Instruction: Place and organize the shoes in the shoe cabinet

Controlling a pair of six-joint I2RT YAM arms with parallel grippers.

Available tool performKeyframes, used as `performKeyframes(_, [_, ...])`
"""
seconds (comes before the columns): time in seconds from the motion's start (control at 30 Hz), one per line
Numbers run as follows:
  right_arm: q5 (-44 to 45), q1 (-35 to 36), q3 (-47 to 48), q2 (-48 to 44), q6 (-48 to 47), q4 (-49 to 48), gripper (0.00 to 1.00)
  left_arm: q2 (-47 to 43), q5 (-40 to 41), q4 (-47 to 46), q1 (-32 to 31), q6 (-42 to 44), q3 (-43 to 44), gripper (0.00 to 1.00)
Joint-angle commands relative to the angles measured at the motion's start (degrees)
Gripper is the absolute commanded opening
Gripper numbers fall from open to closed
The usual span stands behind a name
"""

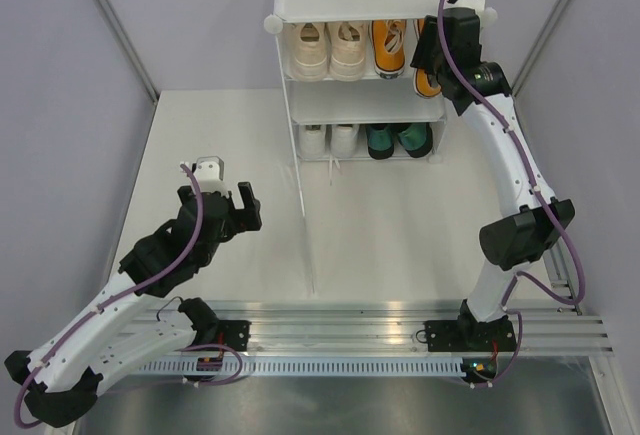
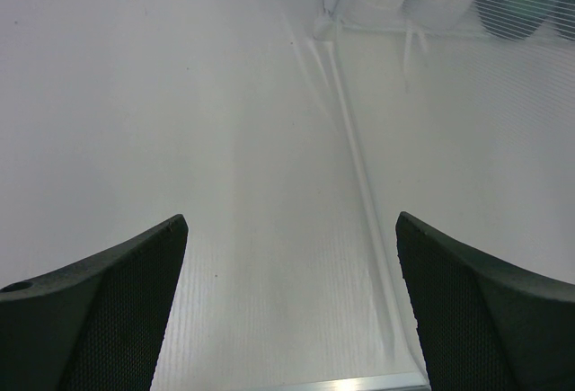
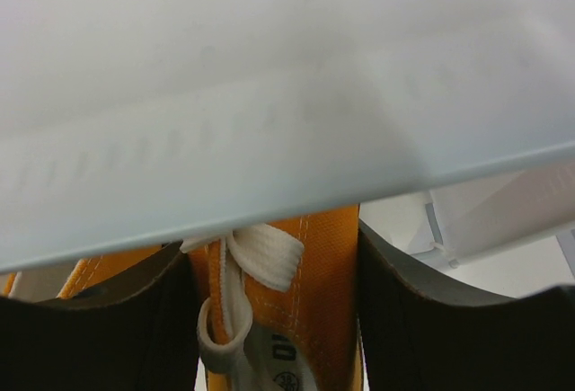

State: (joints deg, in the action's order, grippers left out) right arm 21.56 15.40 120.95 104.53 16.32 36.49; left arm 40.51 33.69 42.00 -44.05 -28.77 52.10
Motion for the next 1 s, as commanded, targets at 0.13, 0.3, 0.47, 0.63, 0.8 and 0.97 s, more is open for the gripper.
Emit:
performKeyframes(0.13, [3.13, -0.46, -2.91, 3.05, -0.59, -6.52, 0.68, 0.09, -1.35, -1.75, 0.46, 2.23, -0.15, 1.0])
performKeyframes(0.3, [3.13, -0.46, -3.61, 2.87, -0.41, -6.34, 0.71, -0.34, -1.44, -1.75, 0.63, 2.23, -0.15, 0.99])
performKeyframes(0.47, [3.31, -0.46, -3.7, 2.7, -0.67, -6.43, 0.77, -0.43, -1.61, -1.83, 0.55, 2.23, -0.24, 0.99])
performKeyframes(0.63, [3.57, -0.46, -3.61, 1.91, -0.93, -6.43, 0.84, -0.52, -1.79, -1.92, 0.55, 2.32, -0.15, 1.0])
performKeyframes(0.8, [3.22, -0.37, -2.65, 1.38, -1.2, -6.43, 0.85, -0.43, -1.7, -1.92, 0.63, 2.41, -0.15, 1.0])
performKeyframes(0.97, [2.25, -0.63, 2.87, 1.03, -3.66, -5.47, 0.87, -0.43, -1.79, -1.92, 0.64, 2.41, -0.33, 1.0])
